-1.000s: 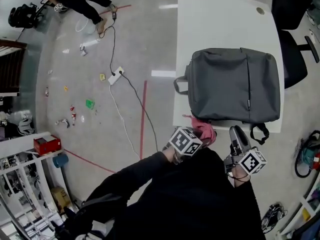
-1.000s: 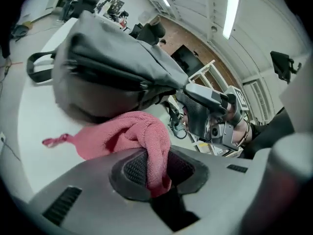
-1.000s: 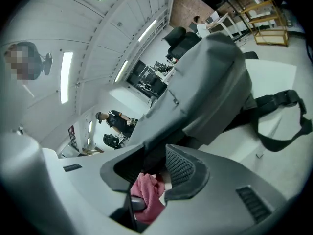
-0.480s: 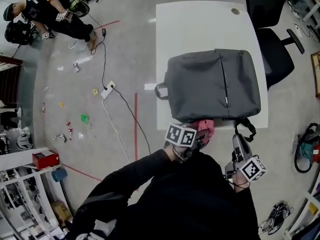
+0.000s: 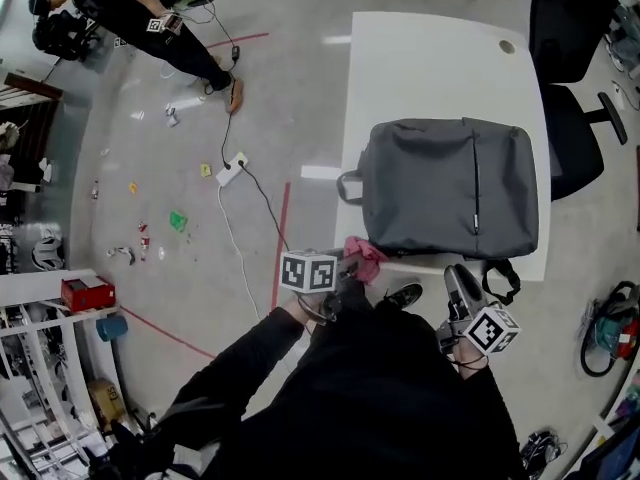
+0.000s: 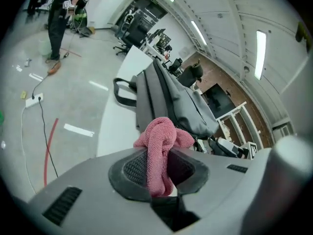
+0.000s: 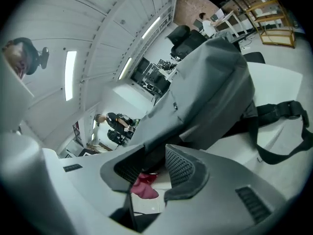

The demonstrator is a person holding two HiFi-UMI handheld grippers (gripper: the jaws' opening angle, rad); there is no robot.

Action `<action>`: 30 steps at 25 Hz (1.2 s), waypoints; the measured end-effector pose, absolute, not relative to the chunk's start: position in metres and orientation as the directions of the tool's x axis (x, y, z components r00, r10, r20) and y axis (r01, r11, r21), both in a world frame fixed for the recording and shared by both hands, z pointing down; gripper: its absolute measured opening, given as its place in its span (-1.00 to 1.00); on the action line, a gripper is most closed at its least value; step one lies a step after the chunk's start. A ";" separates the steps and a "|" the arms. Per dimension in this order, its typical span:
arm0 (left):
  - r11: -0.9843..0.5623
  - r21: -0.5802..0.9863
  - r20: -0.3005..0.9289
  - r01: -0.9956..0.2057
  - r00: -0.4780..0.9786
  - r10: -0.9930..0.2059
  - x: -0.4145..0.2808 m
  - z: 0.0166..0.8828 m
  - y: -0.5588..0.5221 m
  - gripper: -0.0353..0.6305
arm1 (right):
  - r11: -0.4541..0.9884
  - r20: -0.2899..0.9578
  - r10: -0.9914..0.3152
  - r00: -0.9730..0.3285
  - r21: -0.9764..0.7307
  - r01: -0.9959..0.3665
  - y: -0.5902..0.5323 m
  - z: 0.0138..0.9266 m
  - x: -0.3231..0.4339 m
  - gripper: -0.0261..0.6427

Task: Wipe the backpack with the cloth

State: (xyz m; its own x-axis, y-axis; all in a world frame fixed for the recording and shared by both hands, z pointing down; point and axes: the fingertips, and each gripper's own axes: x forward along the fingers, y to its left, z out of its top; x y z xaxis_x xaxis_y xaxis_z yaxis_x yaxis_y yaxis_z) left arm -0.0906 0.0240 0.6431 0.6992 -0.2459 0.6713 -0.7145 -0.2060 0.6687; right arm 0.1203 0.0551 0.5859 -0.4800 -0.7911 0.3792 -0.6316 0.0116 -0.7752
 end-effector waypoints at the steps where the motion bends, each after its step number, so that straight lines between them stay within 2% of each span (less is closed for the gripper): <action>1: -0.211 0.658 0.674 -0.723 0.690 -0.264 -0.101 0.641 0.013 -0.64 | 0.022 0.374 -0.791 -0.485 -0.774 -0.632 0.049 0.583 0.114 -0.50; 5: -0.270 0.641 0.659 -0.718 0.696 -0.287 -0.118 0.628 -0.033 -0.64 | 0.030 0.366 -0.806 -0.466 -0.760 -0.649 0.032 0.568 0.097 -0.50; 11: -0.428 0.629 0.635 -0.649 0.746 -0.199 -0.100 0.621 -0.099 -0.64 | -0.042 0.386 -0.857 -0.342 -0.713 -0.700 0.021 0.548 0.093 -0.50; 16: -0.529 0.600 0.630 -0.600 0.762 -0.150 -0.095 0.623 -0.175 -0.64 | -0.154 0.419 -0.887 -0.194 -0.664 -0.731 0.032 0.543 0.093 -0.50; 23: -0.673 0.543 0.647 -0.502 0.761 -0.046 -0.071 0.634 -0.261 -0.64 | -0.355 0.486 -0.874 0.007 -0.629 -0.692 0.077 0.554 0.090 -0.50; 30: -0.670 0.552 0.619 -0.497 0.782 -0.071 -0.054 0.638 -0.283 -0.64 | -0.404 0.513 -0.857 0.040 -0.621 -0.672 0.087 0.568 0.084 -0.50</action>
State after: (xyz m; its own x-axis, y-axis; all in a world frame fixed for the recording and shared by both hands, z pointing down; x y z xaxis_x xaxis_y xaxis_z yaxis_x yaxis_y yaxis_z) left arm -0.0536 -0.2826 0.6376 0.7825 -0.0706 0.6187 -0.4968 -0.6699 0.5518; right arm 0.0839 0.0873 0.5678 0.0401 -0.8572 0.5135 -0.6716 -0.4036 -0.6213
